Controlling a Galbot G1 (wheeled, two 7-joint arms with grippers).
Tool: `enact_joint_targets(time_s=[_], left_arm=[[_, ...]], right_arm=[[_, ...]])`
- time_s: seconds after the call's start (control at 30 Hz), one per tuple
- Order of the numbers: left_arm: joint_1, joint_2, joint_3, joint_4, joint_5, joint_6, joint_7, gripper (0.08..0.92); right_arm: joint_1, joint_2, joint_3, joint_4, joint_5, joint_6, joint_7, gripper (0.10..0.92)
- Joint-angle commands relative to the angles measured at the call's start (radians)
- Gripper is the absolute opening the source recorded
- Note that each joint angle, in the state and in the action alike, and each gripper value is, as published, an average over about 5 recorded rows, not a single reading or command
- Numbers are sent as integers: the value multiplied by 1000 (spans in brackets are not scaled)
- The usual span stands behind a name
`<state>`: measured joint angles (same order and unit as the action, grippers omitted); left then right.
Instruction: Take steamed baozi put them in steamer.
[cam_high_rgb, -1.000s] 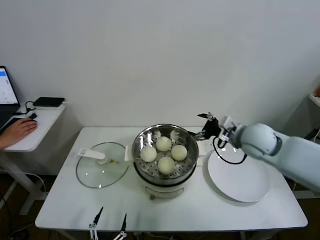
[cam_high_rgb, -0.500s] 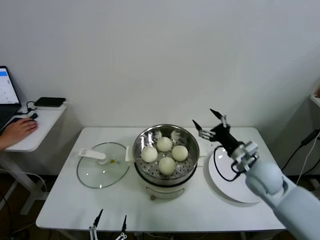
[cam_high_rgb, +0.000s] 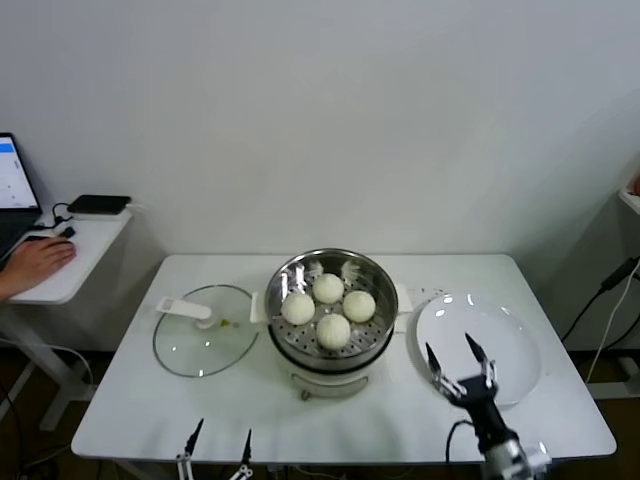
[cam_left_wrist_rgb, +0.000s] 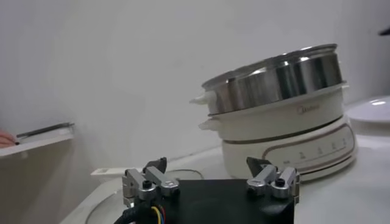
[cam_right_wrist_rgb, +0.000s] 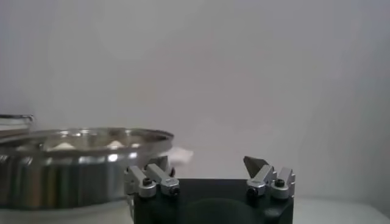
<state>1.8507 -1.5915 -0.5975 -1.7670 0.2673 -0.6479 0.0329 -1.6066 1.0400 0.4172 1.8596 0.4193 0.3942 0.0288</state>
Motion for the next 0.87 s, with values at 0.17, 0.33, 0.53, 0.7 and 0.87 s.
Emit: enact_joint_targets(time_s=[0.17,0.33,0.53,0.7,0.87], left_arm=[[3,-4,5,-6,1,6,-2,823],[5,-5,4,-10,1,7,-2,823],[5,-5,3,-14,1,9,-2,823],[5,-6,2,-16,1,10,-2,823],[6,-5,0,-17,0,10,-2,823]], right_arm=[[-207,192,63,-21,-98,190,-31,823],[-206,198,54,-22,-103,193,-32,823],[-203,206,43,-16,-112,192,-32,823],[-197,213,32,-13,-124,188,-31,823],[-194,216,22,-13,-132,186,-31,823]])
